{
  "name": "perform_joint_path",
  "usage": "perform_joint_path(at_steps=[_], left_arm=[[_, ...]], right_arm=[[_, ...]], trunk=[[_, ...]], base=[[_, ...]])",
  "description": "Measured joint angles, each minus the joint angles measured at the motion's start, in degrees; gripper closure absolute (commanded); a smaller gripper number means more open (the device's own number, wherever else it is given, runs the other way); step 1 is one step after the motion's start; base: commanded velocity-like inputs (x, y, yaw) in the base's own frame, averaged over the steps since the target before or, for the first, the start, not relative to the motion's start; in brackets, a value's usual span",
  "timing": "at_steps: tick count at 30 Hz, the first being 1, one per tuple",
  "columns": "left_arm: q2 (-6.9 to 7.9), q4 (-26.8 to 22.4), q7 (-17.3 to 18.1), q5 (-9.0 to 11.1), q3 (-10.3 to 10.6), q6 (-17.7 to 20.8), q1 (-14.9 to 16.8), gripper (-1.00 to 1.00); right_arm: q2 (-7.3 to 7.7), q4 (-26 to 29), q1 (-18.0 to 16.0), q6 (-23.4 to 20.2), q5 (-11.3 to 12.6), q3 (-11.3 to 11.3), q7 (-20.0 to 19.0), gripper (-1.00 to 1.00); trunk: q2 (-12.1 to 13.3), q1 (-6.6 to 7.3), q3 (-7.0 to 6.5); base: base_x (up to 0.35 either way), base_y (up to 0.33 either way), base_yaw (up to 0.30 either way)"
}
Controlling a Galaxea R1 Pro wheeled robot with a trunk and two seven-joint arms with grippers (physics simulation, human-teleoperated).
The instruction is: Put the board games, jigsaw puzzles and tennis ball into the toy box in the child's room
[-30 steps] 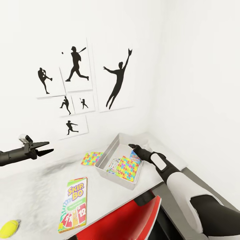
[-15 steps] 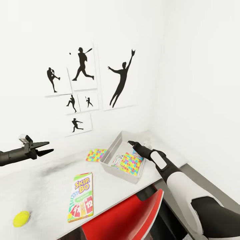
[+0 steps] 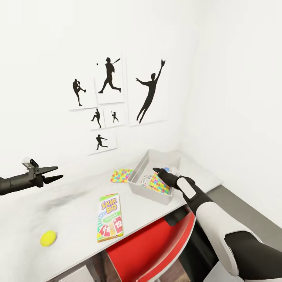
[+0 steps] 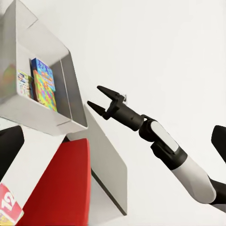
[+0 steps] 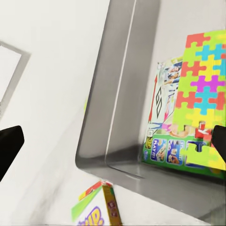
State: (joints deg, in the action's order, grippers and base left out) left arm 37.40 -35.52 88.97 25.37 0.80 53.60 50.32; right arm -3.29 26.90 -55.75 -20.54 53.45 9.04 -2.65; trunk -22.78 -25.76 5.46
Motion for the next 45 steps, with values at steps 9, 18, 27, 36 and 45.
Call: perform_joint_path(at_steps=[9,18,27,36,45], left_arm=[[0.01,0.01,0.00,0.01,0.00,-0.03,-0.01,-1.00],[0.00,0.00,0.00,0.00,0.00,0.01,0.00,-1.00],[0.00,0.00,0.00,-0.01,0.00,0.02,0.01,-1.00],[0.00,0.00,0.00,0.00,0.00,0.00,0.00,-1.00],[0.03,0.00,0.00,0.02,0.00,-0.01,-0.01,-1.00]], right_arm=[[-0.04,-0.01,0.00,-0.11,0.01,-0.02,0.21,-1.00],[-0.10,0.00,0.00,-0.17,-0.01,0.00,0.35,-1.00],[-0.42,0.01,0.00,-0.18,-0.06,0.16,0.51,-1.00],[-0.99,0.05,0.00,-0.24,-0.21,1.54,2.86,-1.00],[-1.38,0.08,-0.09,-0.27,-0.42,6.99,5.44,-1.00]], trunk=[[-0.01,0.01,0.01],[-0.01,0.01,0.00],[-0.01,0.01,0.00],[0.00,0.00,0.00],[-0.01,0.02,0.00]], base=[[-0.076,0.060,0.000],[-0.131,0.130,0.000],[-0.037,0.190,0.000],[-0.083,0.128,0.000],[-0.065,0.056,0.000]])
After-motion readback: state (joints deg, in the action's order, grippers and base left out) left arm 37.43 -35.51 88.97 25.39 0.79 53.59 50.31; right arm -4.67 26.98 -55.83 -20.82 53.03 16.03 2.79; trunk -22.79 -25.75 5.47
